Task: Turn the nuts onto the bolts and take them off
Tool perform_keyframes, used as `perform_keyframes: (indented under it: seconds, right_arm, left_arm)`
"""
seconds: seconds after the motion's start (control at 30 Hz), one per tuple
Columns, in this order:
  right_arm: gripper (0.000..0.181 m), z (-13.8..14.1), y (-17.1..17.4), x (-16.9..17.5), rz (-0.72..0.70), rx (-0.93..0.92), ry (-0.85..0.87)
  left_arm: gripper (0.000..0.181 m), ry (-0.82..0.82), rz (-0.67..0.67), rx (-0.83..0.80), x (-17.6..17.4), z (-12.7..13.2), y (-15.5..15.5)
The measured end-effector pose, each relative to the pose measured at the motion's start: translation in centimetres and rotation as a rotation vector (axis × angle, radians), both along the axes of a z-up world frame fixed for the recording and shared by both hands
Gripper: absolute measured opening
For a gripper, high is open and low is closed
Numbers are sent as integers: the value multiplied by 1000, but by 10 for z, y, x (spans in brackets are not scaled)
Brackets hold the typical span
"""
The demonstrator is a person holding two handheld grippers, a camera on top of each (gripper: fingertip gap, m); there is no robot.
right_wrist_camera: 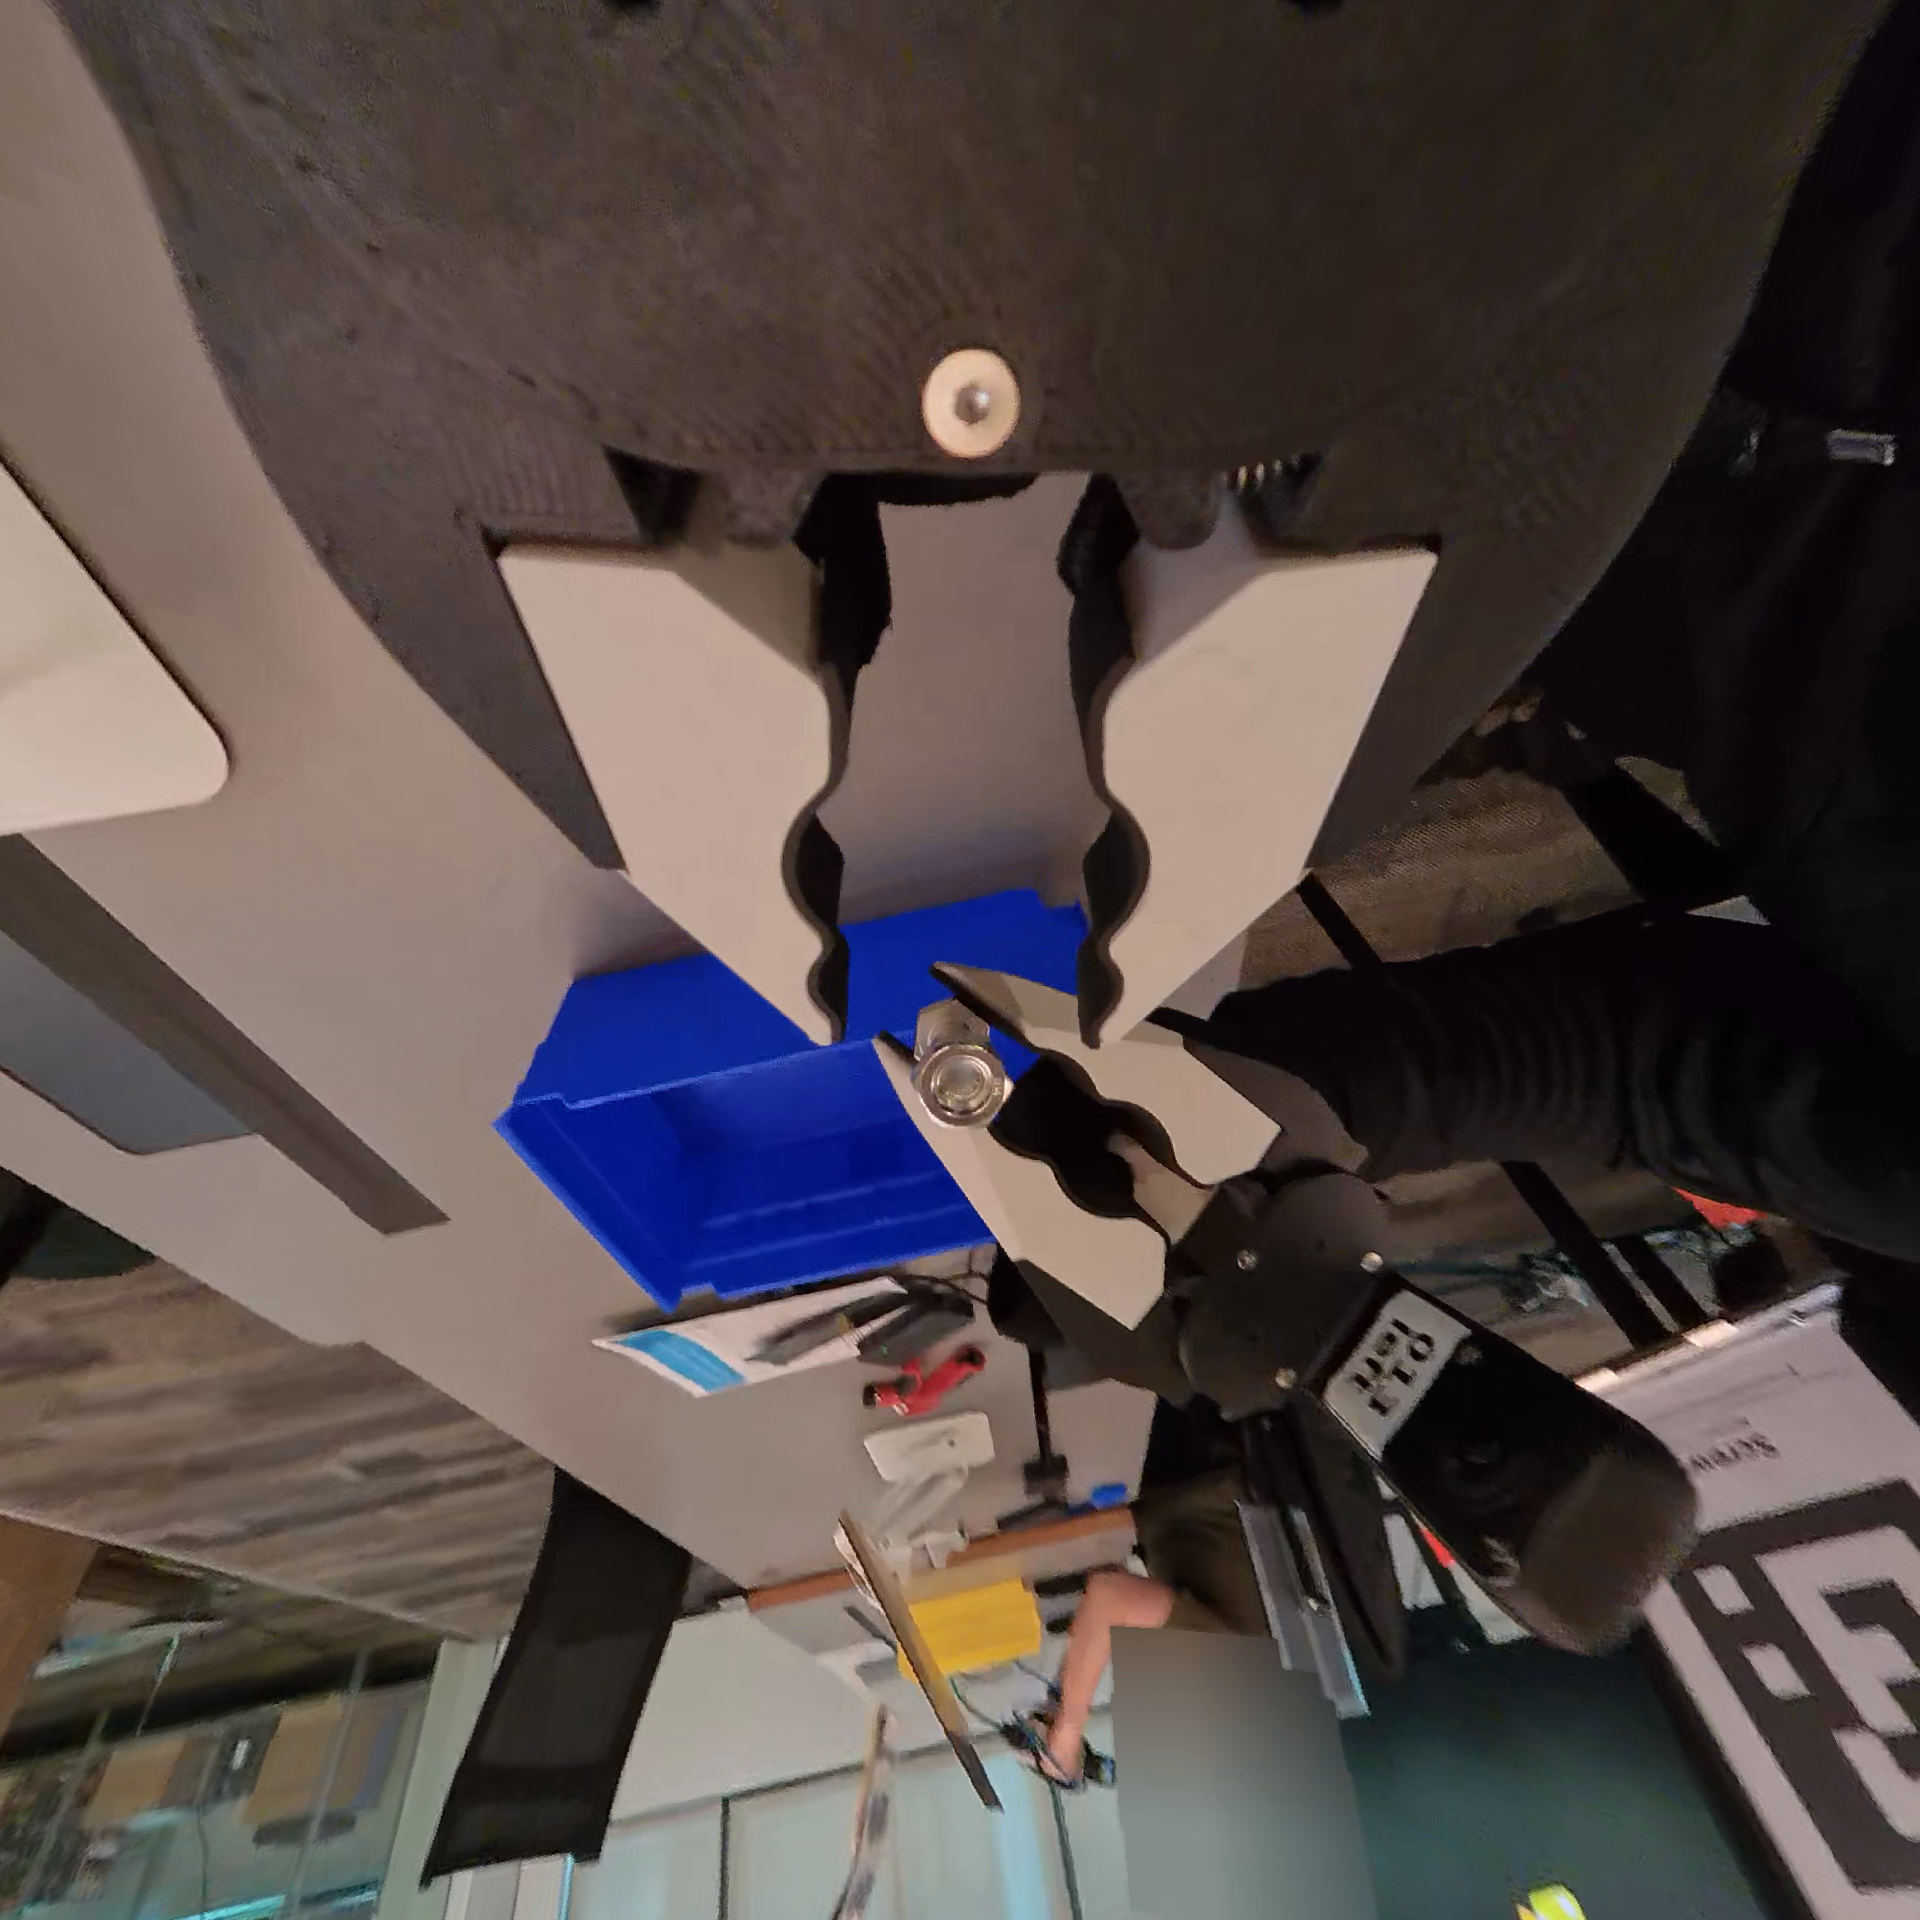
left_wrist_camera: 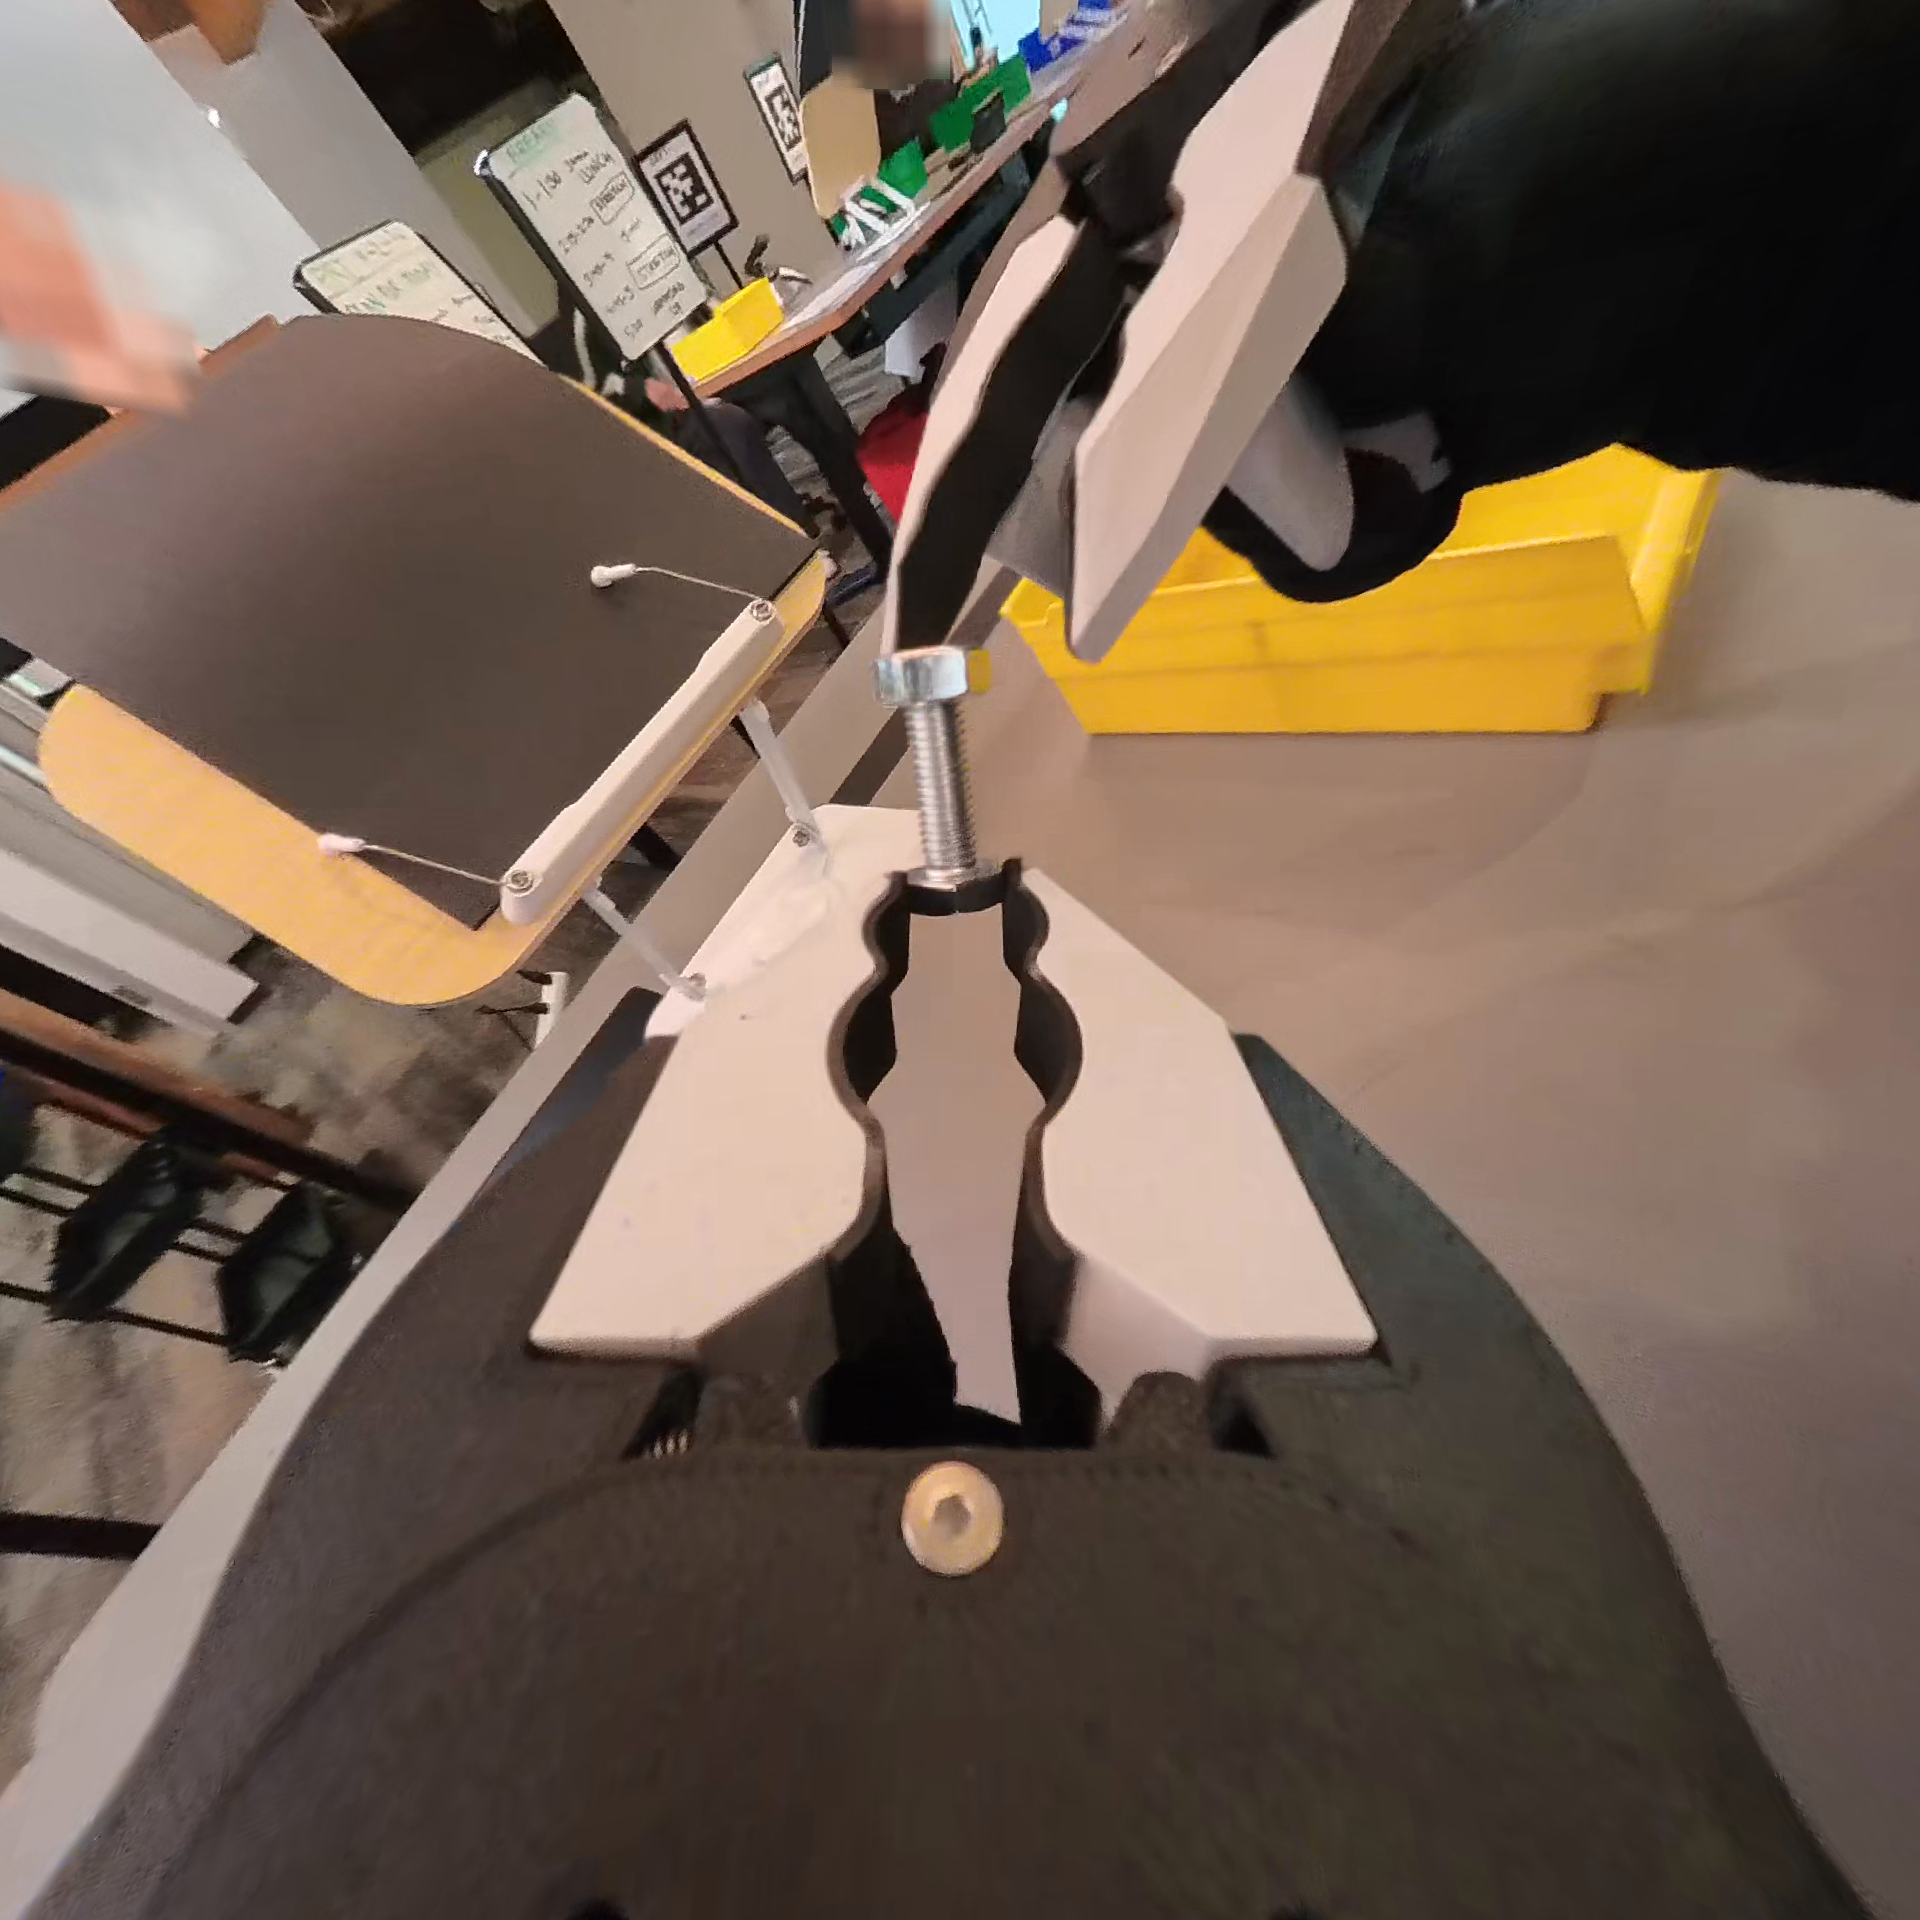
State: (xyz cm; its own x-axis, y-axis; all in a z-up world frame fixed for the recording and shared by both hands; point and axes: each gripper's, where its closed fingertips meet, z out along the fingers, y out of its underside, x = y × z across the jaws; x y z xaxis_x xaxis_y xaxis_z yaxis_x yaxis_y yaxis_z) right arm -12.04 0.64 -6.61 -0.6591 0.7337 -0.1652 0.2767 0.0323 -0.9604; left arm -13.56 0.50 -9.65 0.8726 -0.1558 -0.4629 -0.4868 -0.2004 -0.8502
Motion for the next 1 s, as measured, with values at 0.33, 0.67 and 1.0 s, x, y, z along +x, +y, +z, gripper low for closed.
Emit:
perform_keyframes:
  seconds: [0.33,0.67,1.0]
  right_arm:
    - [17,-8,-4,-5,-44,33,-40]
    - [17,-7,-19,19,120,450,105]
    - [16,-8,-29,49,263,1074,341]
  left_arm:
    - [15,141,43,-53,0,-7,2]
    - [16,-253,-279,-194,36,-8,-16]
    - [16,-615,-606,-265,75,-6,-34]
